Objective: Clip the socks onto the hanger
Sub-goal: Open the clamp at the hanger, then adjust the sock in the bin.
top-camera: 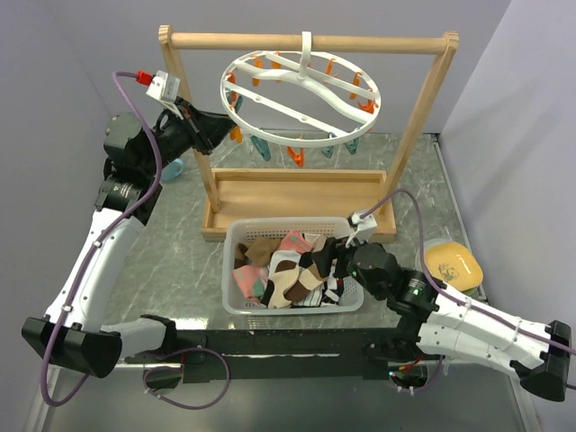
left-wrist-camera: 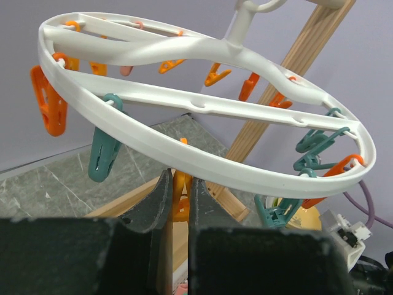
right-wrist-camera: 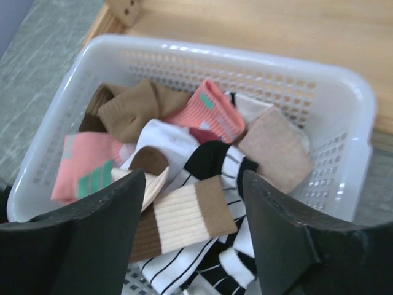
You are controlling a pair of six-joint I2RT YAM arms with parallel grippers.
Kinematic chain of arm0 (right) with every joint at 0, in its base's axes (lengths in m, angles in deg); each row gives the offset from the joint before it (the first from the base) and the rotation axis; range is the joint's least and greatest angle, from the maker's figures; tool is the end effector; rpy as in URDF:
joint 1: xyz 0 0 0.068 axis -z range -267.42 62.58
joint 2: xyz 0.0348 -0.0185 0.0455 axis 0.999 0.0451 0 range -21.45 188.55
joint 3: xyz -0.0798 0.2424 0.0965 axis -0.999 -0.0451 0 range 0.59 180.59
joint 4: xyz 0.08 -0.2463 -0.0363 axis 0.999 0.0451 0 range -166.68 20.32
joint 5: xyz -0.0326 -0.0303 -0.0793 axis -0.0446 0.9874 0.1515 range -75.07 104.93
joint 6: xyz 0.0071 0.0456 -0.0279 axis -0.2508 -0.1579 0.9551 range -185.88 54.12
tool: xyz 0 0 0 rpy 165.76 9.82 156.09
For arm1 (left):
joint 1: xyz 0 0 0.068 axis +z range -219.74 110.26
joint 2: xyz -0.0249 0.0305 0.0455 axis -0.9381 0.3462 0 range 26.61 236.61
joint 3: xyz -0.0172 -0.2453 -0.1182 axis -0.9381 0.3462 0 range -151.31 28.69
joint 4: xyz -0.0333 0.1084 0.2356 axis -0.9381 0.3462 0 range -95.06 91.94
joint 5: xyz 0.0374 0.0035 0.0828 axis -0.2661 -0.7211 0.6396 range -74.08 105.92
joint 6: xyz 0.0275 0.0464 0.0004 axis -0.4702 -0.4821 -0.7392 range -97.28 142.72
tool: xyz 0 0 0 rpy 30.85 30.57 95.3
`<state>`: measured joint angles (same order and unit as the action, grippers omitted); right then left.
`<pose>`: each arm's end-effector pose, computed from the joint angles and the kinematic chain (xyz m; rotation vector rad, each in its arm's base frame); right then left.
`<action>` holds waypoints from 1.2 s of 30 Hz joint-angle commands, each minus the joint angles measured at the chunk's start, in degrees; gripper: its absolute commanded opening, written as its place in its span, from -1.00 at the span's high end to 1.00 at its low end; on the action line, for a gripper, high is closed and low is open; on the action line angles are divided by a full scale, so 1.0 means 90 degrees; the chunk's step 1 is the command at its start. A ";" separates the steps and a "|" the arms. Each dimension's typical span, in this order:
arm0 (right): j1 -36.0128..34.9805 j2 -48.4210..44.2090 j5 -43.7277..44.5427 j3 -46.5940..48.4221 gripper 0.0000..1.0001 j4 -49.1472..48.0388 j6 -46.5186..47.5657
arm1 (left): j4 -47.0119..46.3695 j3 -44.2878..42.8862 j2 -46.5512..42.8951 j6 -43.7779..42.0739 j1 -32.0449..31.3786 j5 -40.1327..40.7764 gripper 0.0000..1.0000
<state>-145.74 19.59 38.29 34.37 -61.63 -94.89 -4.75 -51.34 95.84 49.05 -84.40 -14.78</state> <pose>0.1014 0.1375 0.2749 -0.2328 1.9628 0.6139 0.2458 -0.0830 0.4842 0.3193 1.4494 -0.9555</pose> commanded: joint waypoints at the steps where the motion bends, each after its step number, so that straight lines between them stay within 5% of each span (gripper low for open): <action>1: -0.0335 0.0186 -0.0436 0.0006 -0.49 -0.0207 -0.0135 | -0.0104 -0.0024 -0.0212 0.0141 -0.0022 -0.0144 0.98; 14: -0.0717 0.1992 -0.0526 0.0358 -0.27 -0.0676 -0.0692 | -0.0065 0.0123 -0.0358 0.0141 -0.0022 -0.0193 0.98; 27: -0.0697 0.2022 -0.1559 0.0436 -0.12 -0.0921 -0.0682 | -0.0064 0.0161 -0.0427 0.0073 -0.0032 -0.0261 0.98; 33: -0.0697 0.2266 -0.1677 0.0670 0.29 -0.0744 -0.0780 | -0.0055 0.0162 -0.0427 0.0053 -0.0032 -0.0251 0.98; 36: -0.0697 0.2315 -0.1521 0.0875 0.68 -0.0657 -0.0683 | -0.0055 0.0152 -0.0427 0.0024 -0.0032 -0.0241 0.98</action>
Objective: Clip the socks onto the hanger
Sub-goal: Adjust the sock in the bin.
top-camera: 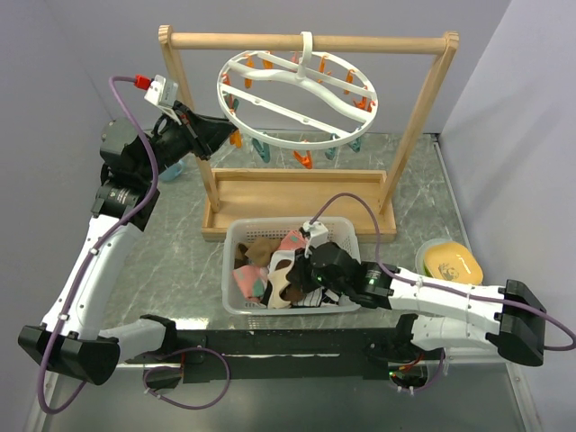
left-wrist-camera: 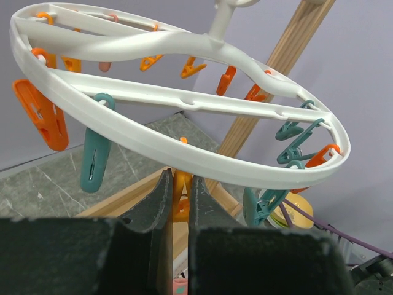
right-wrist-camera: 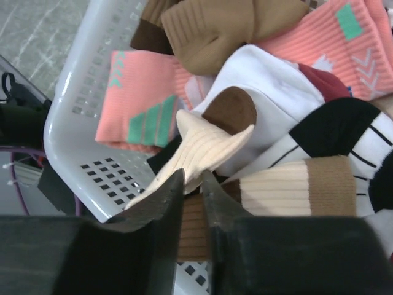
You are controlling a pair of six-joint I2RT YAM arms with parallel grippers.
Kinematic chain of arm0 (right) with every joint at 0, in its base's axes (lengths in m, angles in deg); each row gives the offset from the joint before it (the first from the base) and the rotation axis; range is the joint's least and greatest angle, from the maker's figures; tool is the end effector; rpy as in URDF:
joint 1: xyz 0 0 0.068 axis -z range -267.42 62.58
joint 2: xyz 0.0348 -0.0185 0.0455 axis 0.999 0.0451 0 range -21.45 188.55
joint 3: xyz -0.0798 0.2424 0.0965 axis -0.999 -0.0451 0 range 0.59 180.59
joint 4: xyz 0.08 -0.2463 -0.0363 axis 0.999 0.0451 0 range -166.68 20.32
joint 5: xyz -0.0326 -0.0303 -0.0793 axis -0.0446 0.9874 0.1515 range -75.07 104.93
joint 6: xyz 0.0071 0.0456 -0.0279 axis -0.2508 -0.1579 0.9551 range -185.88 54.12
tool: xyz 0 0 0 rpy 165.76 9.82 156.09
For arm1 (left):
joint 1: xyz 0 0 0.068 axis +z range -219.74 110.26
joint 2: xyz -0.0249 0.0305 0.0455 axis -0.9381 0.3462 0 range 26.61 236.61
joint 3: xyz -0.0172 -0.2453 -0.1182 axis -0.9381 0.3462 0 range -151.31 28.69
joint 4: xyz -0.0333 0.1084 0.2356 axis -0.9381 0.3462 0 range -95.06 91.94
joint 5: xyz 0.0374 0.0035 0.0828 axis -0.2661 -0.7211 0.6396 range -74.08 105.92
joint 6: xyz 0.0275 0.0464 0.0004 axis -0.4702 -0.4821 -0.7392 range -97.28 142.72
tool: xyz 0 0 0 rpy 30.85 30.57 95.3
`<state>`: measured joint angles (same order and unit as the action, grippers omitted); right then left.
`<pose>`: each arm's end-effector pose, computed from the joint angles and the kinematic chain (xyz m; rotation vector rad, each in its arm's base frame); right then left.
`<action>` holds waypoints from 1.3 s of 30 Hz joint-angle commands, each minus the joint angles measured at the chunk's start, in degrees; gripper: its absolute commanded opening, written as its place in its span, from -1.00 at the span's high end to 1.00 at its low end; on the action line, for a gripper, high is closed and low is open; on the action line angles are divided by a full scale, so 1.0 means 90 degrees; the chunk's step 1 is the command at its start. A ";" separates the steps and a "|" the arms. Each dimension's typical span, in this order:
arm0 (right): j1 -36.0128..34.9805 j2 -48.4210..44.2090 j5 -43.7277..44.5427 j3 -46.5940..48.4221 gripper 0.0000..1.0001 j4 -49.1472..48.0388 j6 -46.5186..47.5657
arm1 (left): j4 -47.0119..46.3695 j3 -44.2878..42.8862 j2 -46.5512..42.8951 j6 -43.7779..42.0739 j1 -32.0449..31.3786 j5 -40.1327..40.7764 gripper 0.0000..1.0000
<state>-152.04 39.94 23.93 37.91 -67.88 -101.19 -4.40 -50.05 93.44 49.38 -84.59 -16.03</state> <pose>0.1051 0.2086 0.2409 -0.4777 2.2087 0.8270 0.2328 -0.0811 0.4858 0.3404 1.4377 -0.9757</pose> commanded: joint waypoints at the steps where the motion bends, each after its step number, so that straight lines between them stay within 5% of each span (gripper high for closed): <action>1: -0.0007 0.0045 0.0104 0.0540 0.75 0.0028 0.0123 | -0.0094 -0.0001 -0.0160 -0.0022 -0.0010 -0.0093 0.98; 4: 0.0002 0.0122 0.0367 0.0988 1.00 0.0077 0.0425 | -0.0094 -0.0001 -0.0150 -0.0032 -0.0010 -0.0103 0.98; 25: 0.0227 0.0426 0.0582 0.2610 1.00 -0.0558 0.2848 | -0.0094 -0.0079 -0.0150 0.0027 -0.0010 -0.0113 0.98; 35: 0.0217 0.1284 0.0728 0.2143 1.00 -0.0215 0.2244 | -0.0123 0.0047 -0.0238 -0.0012 -0.0010 -0.0152 0.98; 39: 0.0450 0.1684 0.1577 0.2248 1.00 0.0115 0.2039 | -0.0152 0.0048 -0.0248 0.0027 -0.0010 -0.0181 0.98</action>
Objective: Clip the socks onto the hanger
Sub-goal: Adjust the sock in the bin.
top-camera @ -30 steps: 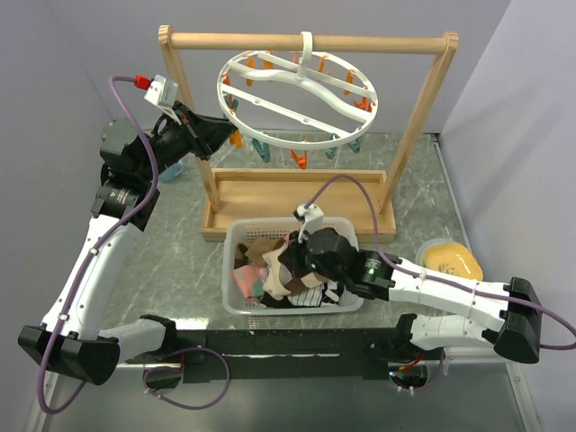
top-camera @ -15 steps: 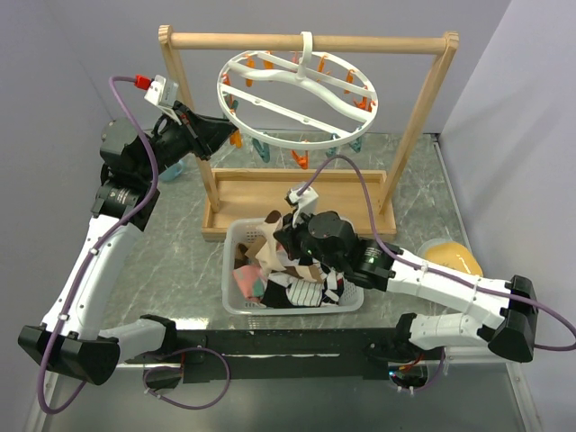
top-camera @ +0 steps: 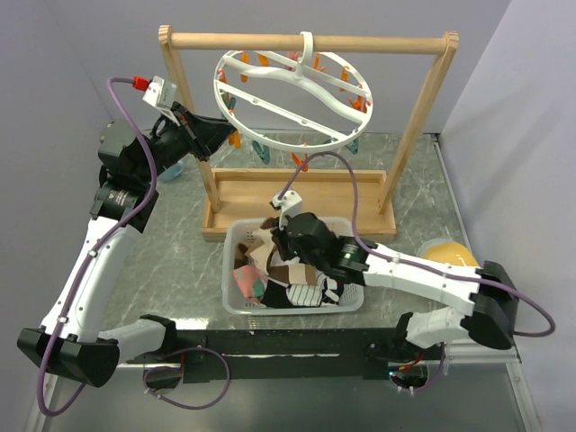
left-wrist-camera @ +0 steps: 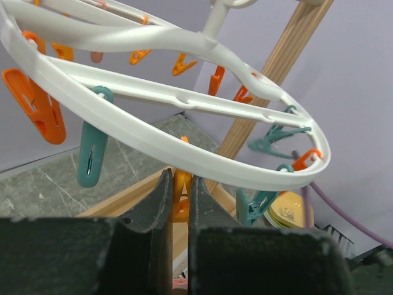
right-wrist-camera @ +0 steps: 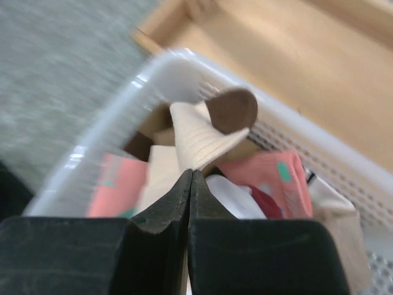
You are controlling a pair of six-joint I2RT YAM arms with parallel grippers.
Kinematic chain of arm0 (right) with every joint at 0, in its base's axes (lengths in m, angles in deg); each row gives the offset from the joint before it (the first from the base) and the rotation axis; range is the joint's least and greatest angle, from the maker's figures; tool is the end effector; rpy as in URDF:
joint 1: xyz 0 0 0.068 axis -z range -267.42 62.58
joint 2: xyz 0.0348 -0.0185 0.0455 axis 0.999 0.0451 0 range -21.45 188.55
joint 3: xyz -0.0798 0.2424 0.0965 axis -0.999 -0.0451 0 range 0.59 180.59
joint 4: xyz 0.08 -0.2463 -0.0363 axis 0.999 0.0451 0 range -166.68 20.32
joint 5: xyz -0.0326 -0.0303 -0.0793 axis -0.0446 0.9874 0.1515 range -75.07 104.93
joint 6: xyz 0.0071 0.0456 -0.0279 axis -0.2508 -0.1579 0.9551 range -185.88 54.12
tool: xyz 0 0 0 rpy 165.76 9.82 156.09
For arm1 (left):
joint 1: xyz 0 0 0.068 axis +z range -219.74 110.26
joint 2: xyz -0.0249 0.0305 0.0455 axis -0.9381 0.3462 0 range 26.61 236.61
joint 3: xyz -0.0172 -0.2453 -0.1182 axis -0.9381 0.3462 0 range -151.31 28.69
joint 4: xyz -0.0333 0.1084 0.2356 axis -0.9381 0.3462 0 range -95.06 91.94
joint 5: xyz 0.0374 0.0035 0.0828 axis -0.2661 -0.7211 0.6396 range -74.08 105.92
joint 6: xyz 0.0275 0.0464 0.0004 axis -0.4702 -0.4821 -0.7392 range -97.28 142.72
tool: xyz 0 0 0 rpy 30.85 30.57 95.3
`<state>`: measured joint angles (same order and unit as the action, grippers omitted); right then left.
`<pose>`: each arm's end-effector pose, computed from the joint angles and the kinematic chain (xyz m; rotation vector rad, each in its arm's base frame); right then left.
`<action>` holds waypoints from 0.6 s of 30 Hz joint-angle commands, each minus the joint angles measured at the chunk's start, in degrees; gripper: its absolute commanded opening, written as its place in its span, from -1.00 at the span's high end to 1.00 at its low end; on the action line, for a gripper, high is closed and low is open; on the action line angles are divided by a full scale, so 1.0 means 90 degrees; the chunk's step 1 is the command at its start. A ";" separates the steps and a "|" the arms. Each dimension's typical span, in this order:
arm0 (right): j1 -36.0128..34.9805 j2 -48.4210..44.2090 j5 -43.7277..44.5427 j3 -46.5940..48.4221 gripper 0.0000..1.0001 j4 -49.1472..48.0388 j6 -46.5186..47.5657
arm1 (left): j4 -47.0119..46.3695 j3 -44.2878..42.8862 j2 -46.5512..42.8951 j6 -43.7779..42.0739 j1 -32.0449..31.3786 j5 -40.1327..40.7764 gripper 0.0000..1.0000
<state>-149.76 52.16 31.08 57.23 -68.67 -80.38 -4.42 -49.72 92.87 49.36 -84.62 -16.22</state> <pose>0.1459 0.2571 0.3070 -0.6545 1.9277 0.5778 0.2298 -0.0806 0.4862 0.3451 1.4330 -0.9775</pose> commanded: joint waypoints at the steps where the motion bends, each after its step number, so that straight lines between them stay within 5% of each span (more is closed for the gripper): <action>1: 0.0276 0.0395 0.0833 0.0151 1.00 0.0291 -0.0244 | -0.0150 0.0002 -0.0184 0.0039 -0.0008 -0.0169 0.98; 3: 0.0403 0.0513 0.0990 0.0259 0.77 0.0603 -0.0283 | -0.0130 -0.0028 -0.0175 0.0039 -0.0008 -0.0159 0.98; 4: 0.0549 0.0513 0.0951 0.0278 0.26 0.0691 -0.0283 | -0.0121 -0.0028 -0.0194 0.0039 -0.0008 -0.0179 0.98; 8: 0.0629 -0.0245 0.0844 -0.0150 -0.48 0.0780 -0.0535 | -0.0120 0.0001 -0.0214 0.0029 -0.0008 -0.0179 0.99; 18: 0.0521 -0.2230 -0.0347 -0.2425 -0.25 0.1181 -0.3406 | -0.0179 0.0011 -0.0175 0.0049 -0.0008 -0.0257 0.98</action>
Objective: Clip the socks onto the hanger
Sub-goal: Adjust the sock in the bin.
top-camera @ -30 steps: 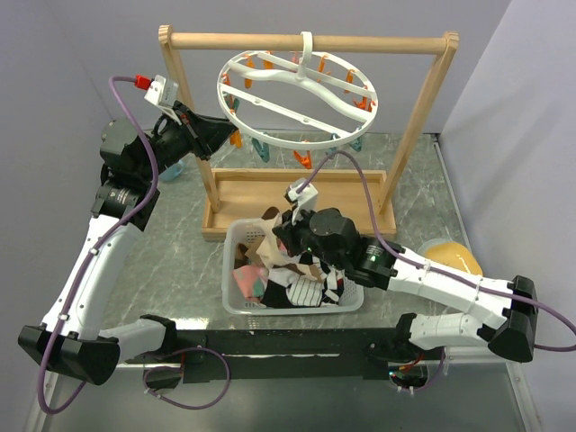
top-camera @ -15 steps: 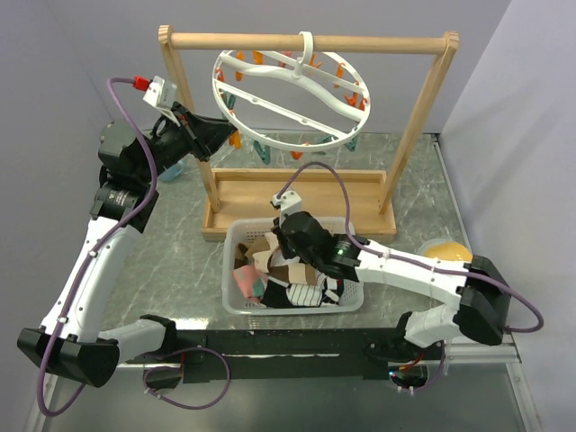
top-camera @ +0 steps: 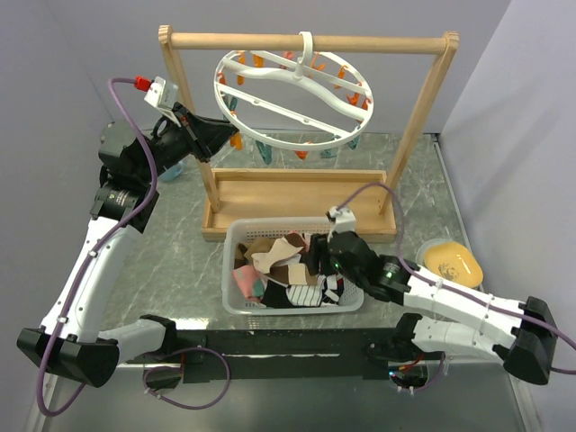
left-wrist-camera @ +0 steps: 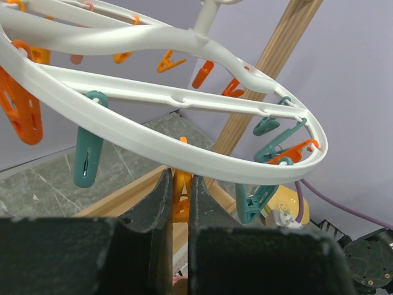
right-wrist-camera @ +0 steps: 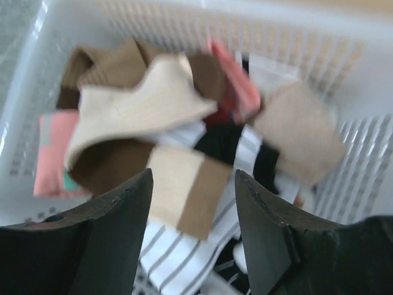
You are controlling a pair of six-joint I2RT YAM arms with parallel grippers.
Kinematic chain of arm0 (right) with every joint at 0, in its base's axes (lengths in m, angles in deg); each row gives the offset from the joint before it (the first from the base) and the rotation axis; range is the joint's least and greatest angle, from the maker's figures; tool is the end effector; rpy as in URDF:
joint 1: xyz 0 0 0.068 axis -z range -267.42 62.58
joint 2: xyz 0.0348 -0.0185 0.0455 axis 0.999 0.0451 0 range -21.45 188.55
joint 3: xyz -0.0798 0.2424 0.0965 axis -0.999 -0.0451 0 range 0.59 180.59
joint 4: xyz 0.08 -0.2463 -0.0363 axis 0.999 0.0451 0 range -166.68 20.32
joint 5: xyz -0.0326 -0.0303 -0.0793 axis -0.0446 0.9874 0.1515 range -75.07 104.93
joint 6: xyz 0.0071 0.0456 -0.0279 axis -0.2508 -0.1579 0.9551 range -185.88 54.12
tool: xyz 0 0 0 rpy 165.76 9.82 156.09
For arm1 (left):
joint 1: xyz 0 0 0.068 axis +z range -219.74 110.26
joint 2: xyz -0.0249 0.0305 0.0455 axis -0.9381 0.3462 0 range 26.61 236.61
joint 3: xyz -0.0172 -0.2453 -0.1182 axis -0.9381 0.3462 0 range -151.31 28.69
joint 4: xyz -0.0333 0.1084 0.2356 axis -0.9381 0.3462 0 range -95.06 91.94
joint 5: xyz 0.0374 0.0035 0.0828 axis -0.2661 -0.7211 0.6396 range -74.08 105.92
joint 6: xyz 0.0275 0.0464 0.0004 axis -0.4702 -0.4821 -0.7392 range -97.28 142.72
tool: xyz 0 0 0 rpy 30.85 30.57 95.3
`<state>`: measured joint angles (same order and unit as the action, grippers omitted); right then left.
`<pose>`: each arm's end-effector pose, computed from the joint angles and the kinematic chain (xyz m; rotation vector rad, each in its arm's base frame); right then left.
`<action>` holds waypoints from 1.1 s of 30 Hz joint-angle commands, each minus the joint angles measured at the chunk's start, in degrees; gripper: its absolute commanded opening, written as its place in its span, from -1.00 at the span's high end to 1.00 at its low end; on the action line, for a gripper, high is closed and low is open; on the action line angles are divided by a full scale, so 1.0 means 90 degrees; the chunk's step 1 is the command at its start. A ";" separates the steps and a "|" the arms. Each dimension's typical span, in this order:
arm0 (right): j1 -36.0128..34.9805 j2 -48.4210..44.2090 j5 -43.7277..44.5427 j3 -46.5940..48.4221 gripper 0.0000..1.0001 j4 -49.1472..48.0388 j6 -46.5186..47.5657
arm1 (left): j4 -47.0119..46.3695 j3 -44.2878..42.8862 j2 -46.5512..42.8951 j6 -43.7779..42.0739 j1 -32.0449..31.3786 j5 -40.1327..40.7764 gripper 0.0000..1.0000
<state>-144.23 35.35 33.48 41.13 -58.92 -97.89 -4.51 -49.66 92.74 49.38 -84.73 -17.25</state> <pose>0.1282 0.1753 0.2631 -0.2826 2.1637 0.5551 0.2285 -0.0813 0.4864 0.3631 1.4303 -0.9906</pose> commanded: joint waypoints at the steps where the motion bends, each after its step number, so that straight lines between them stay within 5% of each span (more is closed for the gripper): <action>1: -0.0103 -0.0450 -0.0828 -0.0743 -0.22 -0.0009 -0.1598 | -0.0169 0.0014 -0.0179 0.0046 0.0005 -0.0162 0.98; 17: -0.0064 0.0271 -0.1035 -0.1105 0.04 -0.0723 -0.2713 | -0.0169 0.0063 -0.0238 0.0066 0.0005 -0.0211 0.98; 21: -0.0054 0.0136 -0.0744 -0.1125 0.30 -0.0694 -0.2684 | -0.0179 0.0063 -0.0258 0.0066 0.0005 -0.0240 0.98; 27: -0.0054 -0.0391 0.0310 -0.0433 0.73 0.0086 -0.1866 | -0.0160 0.0111 -0.0297 0.0046 0.0005 -0.0250 0.98; 33: -0.0074 -0.0782 0.0937 0.0407 0.88 0.0654 -0.0598 | -0.0189 0.0082 -0.0307 0.0085 0.0005 -0.0240 0.98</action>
<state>-144.91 31.44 34.55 38.98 -55.77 -113.12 -4.81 -49.31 91.77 49.40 -84.73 -17.93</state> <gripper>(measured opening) 0.118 0.100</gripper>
